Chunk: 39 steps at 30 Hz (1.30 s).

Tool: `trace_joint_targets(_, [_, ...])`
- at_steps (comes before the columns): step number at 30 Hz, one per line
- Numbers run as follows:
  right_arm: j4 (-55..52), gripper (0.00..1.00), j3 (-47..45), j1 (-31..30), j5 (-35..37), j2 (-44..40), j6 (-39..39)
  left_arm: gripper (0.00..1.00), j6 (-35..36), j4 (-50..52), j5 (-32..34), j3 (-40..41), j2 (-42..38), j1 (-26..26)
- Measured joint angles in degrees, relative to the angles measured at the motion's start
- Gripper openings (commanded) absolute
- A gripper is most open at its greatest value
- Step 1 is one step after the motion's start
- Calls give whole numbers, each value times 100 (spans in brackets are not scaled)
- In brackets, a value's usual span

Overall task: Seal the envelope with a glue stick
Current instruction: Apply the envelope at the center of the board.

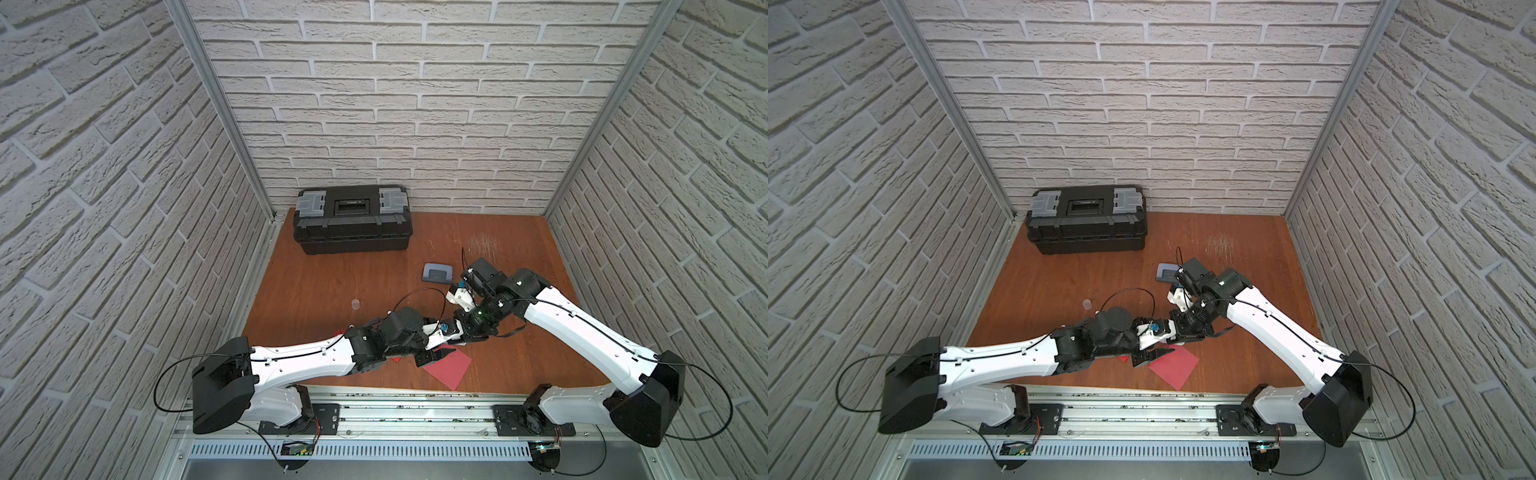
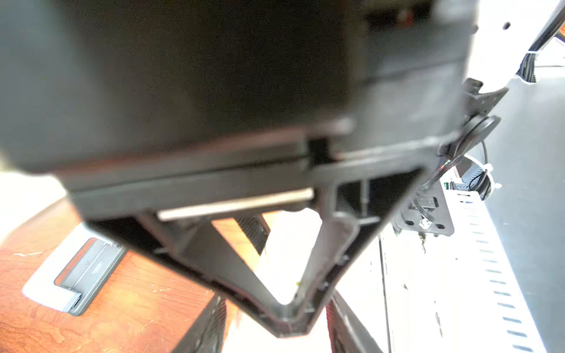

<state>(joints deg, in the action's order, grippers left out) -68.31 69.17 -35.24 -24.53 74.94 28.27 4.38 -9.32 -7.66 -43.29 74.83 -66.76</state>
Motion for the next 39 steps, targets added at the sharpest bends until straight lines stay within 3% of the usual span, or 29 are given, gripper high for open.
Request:
trace_joint_targets(6, [-4,2,0,4,7,-2,0,44,2,-15,-33,-2,35,11])
trace_joint_targets(9, [-44,3,0,22,26,0,2,32,13,-79,-39,-4,83,17])
trace_joint_targets(14, [-33,3,0,48,127,-4,0,26,-55,-116,-98,-7,138,37])
trace_joint_targets(21, [87,13,0,52,251,-35,72,18,-278,-249,-138,44,140,118])
trace_joint_targets(26, [247,3,0,35,382,-74,133,20,-540,-337,-120,70,133,184])
trace_joint_targets(31, [289,3,0,-11,496,-81,133,48,-739,-225,52,74,81,188])
trace_joint_targets(39, [282,3,-2,-170,999,-236,157,50,-1517,758,802,94,-133,133])
